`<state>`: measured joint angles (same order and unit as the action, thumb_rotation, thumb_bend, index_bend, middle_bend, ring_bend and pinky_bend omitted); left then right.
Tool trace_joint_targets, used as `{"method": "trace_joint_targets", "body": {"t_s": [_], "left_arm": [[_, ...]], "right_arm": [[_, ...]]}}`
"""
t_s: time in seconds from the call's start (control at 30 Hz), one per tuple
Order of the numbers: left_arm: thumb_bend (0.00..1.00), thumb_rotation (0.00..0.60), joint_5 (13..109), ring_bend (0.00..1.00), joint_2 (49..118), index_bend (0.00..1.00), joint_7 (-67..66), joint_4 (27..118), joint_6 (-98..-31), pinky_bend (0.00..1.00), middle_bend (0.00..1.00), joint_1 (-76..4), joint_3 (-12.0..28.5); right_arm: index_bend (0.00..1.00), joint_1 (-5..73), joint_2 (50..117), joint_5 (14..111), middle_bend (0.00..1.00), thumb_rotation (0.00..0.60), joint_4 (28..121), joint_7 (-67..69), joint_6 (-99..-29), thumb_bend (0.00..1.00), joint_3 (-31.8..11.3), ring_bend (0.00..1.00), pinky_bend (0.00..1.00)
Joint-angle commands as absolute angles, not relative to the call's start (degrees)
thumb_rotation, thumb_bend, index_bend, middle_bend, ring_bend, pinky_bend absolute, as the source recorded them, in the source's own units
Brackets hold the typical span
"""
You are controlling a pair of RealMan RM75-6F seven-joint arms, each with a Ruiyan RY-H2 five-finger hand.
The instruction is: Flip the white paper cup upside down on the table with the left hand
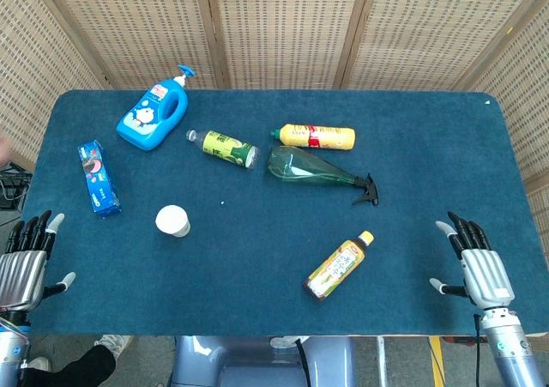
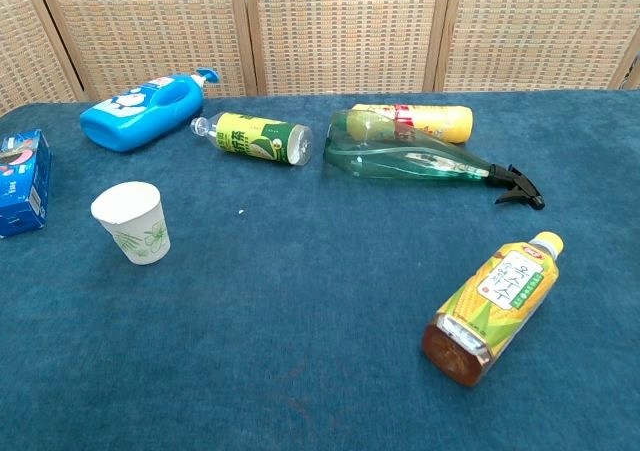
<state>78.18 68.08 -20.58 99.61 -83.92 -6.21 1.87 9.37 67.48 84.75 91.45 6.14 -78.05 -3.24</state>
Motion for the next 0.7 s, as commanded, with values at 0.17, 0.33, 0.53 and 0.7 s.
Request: {"method": "trace_joint_targets", "body": {"t_s": [0.17, 0.33, 0.53, 0.7], "left_arm": [[0.21, 0.591, 78.3, 0.00, 68.0, 0.00, -20.8, 99.7, -83.8, 0.00, 0.00, -6.2, 1.9], [0.21, 0.591, 78.5, 0.00, 68.0, 0.00, -20.7, 99.7, -83.7, 0.00, 0.00, -6.2, 2.0], [0.21, 0.592, 78.3, 0.00, 68.2, 0.00, -20.7, 99.7, -83.1, 0.00, 0.00, -6.7, 2.3], [0.21, 0.596, 77.9, 0.00, 68.3, 0.00, -20.8, 100.2, -82.1, 0.00, 0.00, -7.4, 2.8]], "right_arm": [[0.00, 9.3, 67.4, 84.8, 0.00, 0.600, 91.5, 6.3, -78.2, 0.10, -3.3, 0.00, 0.00], [0.00, 9.3, 67.2, 84.8, 0.00, 0.600, 91.6, 6.6, -78.4, 0.10, -3.5, 0.00, 0.00], [0.00, 9.4, 67.4, 84.2, 0.00, 0.600, 91.5, 6.6, -77.9, 0.10, -3.6, 0.00, 0.00], [0.00, 9.6, 67.5, 84.1, 0.00, 0.600, 91.3, 6.5, -77.6, 0.10, -3.6, 0.00, 0.00]]}}
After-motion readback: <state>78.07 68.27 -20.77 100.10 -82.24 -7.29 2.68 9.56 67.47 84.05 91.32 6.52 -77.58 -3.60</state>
